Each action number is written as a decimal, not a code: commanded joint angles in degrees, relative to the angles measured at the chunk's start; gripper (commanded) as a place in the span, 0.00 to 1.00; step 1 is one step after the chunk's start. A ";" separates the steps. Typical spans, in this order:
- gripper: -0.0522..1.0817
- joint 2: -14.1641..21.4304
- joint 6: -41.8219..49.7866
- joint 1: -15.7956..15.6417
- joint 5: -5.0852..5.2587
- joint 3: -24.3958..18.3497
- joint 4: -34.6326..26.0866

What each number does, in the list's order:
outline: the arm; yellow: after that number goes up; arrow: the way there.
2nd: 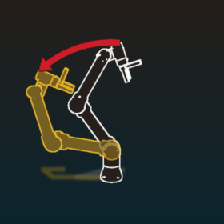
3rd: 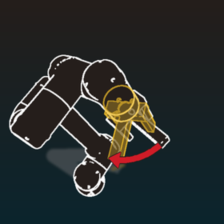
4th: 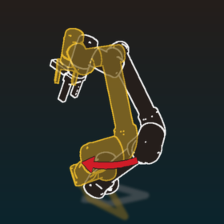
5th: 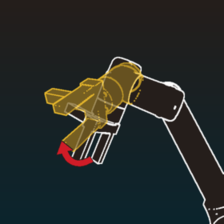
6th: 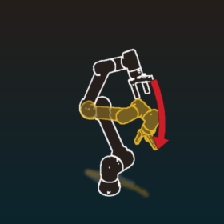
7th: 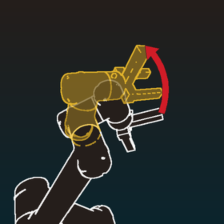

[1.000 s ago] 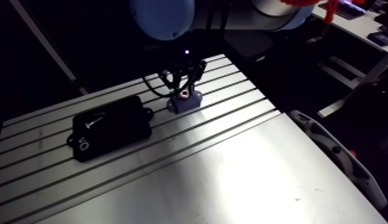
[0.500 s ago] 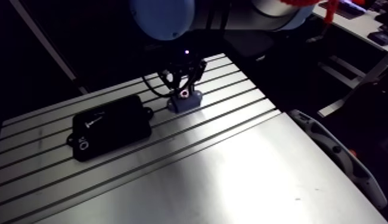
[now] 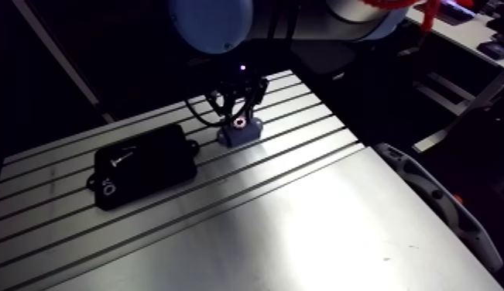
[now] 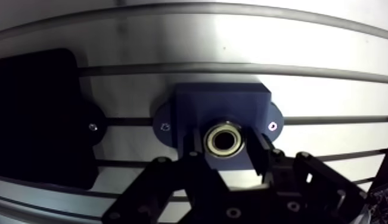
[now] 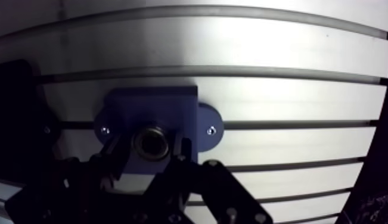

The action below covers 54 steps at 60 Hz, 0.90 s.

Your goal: Pick up the bearing and press it into the housing until flush.

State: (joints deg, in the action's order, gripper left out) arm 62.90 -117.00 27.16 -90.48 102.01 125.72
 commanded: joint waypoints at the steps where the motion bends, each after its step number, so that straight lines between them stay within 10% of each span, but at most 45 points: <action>1: 0.05 0.50 -0.04 0.00 0.09 0.16 0.02; 38: 0.16 3.99 -0.03 1.06 0.09 -1.58 -4.25; 54: 0.91 4.72 -0.19 0.98 -0.45 -1.80 -5.62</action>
State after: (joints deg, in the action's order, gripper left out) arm 67.17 -117.09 28.15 -90.65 100.29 121.00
